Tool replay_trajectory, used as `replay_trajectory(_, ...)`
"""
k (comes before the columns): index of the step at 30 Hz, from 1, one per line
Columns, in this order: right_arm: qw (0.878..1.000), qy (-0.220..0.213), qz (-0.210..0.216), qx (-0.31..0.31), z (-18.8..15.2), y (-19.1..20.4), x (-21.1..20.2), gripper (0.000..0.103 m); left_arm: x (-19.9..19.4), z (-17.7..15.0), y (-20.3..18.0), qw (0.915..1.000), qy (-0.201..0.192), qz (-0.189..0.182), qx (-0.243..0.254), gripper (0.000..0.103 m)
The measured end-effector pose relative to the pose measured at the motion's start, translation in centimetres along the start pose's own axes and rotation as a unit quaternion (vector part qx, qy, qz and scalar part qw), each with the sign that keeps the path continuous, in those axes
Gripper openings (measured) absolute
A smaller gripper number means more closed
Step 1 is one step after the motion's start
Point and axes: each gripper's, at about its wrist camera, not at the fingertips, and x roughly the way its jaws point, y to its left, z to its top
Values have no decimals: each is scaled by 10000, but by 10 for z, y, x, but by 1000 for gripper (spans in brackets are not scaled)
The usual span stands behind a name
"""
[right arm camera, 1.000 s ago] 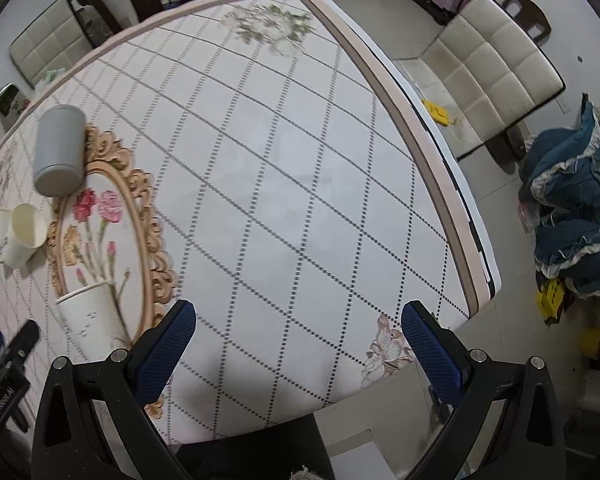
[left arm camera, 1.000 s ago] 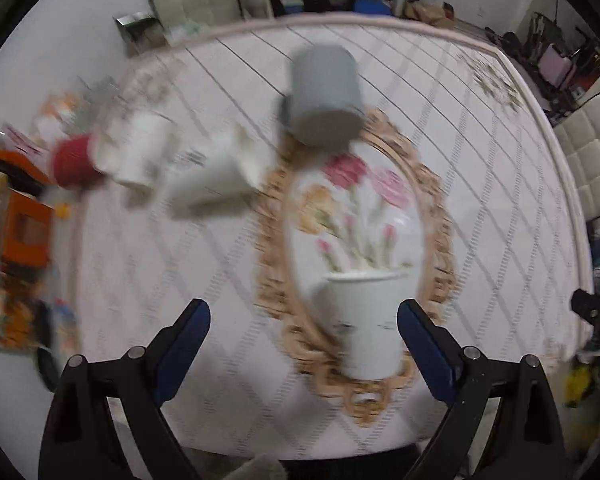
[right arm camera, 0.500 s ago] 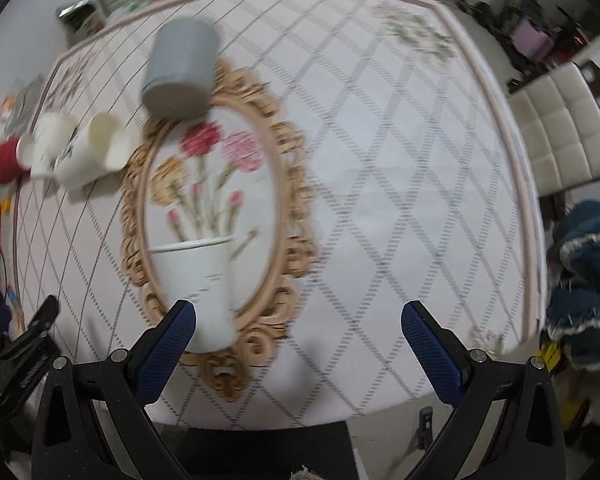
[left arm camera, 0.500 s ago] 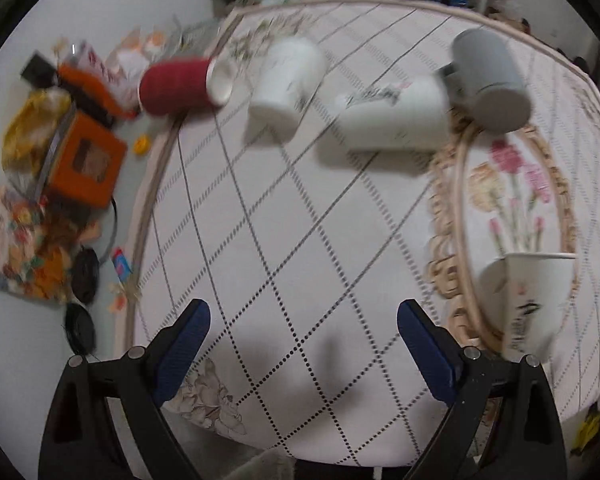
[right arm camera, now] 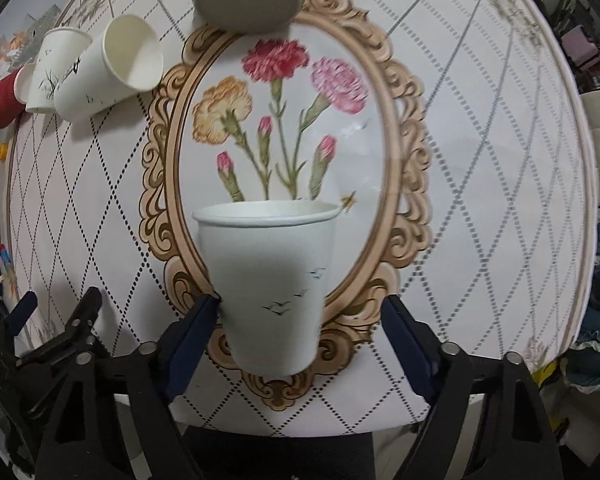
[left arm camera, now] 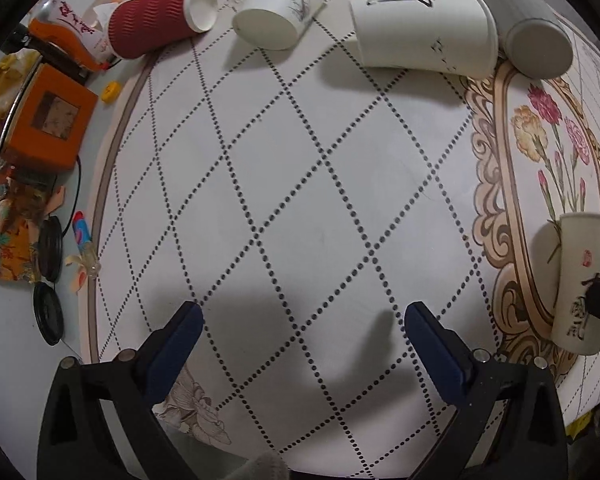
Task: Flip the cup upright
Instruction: 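Lower the upright cup onto the flower oval with the right gripper and open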
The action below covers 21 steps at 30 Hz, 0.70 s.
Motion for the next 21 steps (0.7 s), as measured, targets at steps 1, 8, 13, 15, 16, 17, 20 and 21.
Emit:
replay_trajectory(1,10000,35,31,2,0,0,2,79,0,-1,0,10000,24,-22,-4,103)
replay_trajectory(8,9991,135,385,113,-1,-6,9,64,-4,-5,-8,9996,204,-172,86,103)
replay_trajectory(13,9962,-302,747,322,7,-27,-10,64,-7,5,-14,9986,472,-231,50,103)
replay_trajectory(15,9935,-588,897,392,11,-34,-19,64,-7,9,-17,9981,559,-272,14,103)
replay_trajectory(16,9914,-797,947,427,14,-37,-24,64,-7,13,-18,9978,599,-287,-12,103)
replay_trajectory(17,9887,-1003,1010,462,20,-39,-29,64,-8,17,-20,9974,639,-333,-53,103)
replay_trajectory(20,9767,-1700,1175,574,28,-48,-38,63,-7,30,-26,9964,703,-454,-159,103)
replay_trajectory(21,9731,-1900,1159,595,30,-50,-40,63,-7,33,-28,9962,705,-470,-184,103)
